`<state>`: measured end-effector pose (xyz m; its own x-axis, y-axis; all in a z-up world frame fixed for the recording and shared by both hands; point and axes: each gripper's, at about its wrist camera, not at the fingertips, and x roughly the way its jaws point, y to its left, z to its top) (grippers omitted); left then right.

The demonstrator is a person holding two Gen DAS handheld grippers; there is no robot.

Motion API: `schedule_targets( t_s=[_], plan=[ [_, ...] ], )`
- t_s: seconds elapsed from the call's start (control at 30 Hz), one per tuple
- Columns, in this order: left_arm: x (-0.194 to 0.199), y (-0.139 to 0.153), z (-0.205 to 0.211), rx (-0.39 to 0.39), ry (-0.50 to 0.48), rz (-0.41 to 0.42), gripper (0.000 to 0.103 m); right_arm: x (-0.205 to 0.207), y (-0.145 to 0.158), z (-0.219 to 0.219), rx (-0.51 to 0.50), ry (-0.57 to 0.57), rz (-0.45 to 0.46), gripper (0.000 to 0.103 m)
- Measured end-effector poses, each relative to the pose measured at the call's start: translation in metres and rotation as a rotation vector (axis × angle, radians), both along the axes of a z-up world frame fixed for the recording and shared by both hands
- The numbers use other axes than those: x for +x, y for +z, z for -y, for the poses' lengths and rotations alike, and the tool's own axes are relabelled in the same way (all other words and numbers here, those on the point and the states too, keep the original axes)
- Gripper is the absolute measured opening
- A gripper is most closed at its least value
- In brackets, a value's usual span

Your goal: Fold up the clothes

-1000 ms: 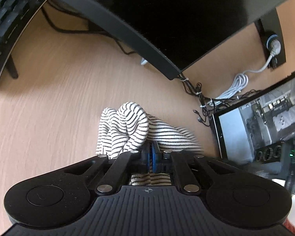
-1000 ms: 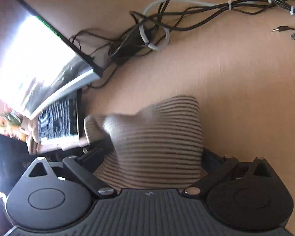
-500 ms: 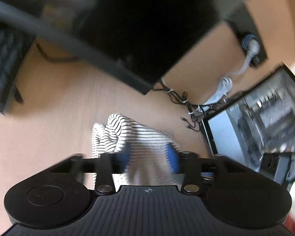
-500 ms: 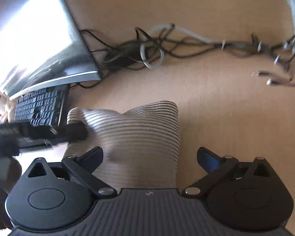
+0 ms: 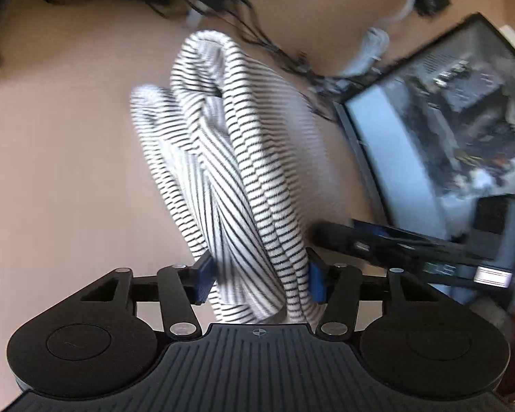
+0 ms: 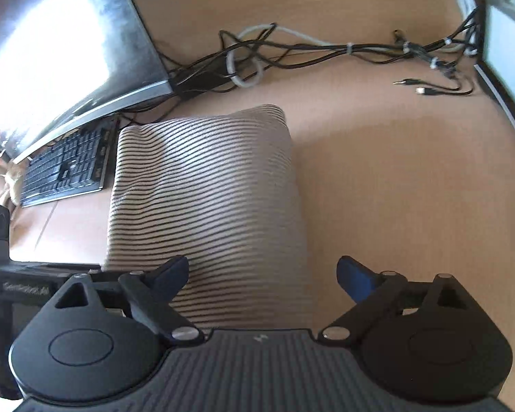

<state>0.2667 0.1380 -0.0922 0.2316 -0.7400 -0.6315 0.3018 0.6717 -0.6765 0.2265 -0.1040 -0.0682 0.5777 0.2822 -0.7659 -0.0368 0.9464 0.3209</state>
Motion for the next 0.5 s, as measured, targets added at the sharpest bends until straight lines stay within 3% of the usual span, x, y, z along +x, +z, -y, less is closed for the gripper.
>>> schedule_targets(
  t_s=[0.2, 0.33, 0.5],
  plan=[
    [0.000, 0.021, -0.006, 0.006, -0.003, 0.047, 0.055, -0.003, 0.011, 0.007, -0.066, 0.000, 0.060, 0.094],
    [0.008, 0.057, -0.029, -0.078, 0.004, 0.158, 0.055, -0.007, 0.021, 0.003, -0.110, 0.040, 0.115, 0.094],
    [0.031, 0.061, -0.027, -0.122, 0.048, 0.161, 0.057, -0.011, 0.034, -0.003, -0.164, 0.089, 0.184, 0.094]
  ],
)
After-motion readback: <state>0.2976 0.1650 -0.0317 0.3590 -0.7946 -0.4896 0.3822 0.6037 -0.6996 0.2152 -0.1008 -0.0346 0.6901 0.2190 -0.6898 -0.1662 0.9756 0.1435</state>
